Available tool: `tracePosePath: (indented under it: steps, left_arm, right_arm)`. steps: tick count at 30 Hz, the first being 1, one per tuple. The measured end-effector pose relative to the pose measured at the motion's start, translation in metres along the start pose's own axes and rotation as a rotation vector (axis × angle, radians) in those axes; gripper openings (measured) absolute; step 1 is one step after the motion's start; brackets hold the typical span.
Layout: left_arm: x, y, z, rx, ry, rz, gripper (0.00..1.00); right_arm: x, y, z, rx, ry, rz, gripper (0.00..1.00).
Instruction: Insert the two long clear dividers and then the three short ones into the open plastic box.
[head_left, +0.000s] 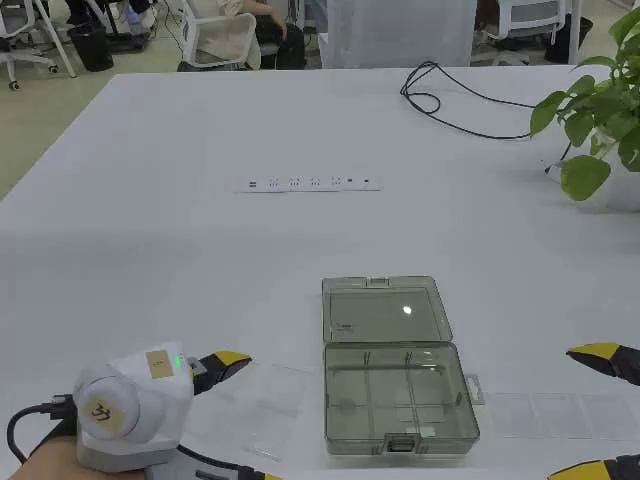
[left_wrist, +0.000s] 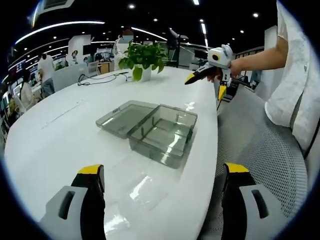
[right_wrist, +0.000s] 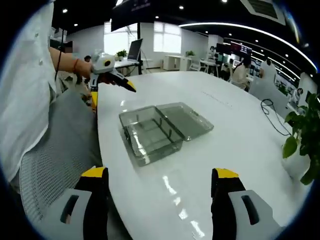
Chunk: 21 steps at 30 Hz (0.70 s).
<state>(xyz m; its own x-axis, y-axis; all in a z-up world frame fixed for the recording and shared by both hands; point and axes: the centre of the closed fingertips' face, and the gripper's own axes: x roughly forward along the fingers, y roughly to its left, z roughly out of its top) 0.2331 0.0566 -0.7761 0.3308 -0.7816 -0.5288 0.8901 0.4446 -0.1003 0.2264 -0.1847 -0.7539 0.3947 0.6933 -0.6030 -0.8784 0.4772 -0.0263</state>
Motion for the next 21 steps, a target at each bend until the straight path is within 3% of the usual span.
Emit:
tracePosePath:
  steps: [21]
  left_arm:
    - [0.0018,0.0015,-0.0002,-0.003,0.002,-0.006,1.00]
  right_arm:
    - [0.0017,-0.0020,0.0008,0.002,0.002,0.000,0.85]
